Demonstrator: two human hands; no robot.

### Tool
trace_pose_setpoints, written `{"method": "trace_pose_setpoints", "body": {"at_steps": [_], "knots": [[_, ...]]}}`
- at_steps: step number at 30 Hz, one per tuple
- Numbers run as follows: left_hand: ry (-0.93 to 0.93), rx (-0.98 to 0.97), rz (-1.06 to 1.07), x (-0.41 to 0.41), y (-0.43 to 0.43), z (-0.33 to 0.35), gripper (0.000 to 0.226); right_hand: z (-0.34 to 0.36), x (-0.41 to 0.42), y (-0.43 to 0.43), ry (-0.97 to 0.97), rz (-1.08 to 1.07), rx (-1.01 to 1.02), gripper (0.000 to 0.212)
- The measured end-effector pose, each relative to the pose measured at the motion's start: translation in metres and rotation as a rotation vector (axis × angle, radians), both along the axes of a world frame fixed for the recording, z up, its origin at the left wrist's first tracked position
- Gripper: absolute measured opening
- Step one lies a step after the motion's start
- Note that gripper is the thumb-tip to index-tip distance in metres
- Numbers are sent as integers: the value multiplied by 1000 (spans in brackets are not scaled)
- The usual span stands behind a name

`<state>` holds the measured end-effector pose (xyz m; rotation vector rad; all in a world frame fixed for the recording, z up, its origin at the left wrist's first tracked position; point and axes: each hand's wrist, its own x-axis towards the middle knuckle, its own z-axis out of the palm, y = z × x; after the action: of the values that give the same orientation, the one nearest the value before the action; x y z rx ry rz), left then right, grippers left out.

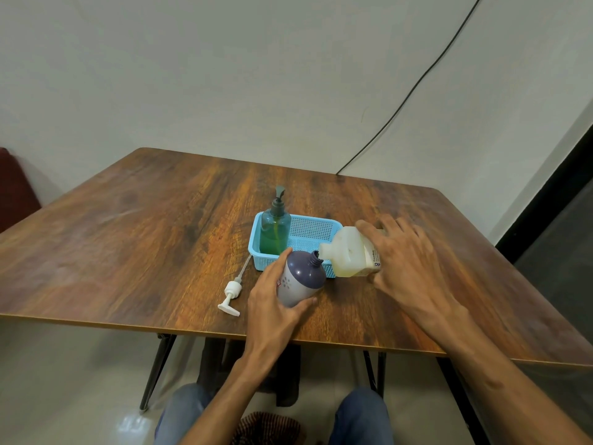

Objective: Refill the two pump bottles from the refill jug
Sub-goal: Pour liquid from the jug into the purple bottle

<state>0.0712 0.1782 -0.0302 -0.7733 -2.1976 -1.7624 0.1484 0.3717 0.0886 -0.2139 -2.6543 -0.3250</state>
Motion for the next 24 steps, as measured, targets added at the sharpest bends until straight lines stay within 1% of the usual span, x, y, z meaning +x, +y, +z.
{"method": "trace_pose_setpoints", "body": {"at_steps": [4,20,24], "knots": [[5,-2,-3,-1,1,0,95,2,0,-2,-29,-14,-8,93],[1,10,-2,1,0,2,94,-2,-2,2,28,-1,15,96],[-2,4,-1,1,0,3,95,0,-1,1,-10,-17,10,95]]}}
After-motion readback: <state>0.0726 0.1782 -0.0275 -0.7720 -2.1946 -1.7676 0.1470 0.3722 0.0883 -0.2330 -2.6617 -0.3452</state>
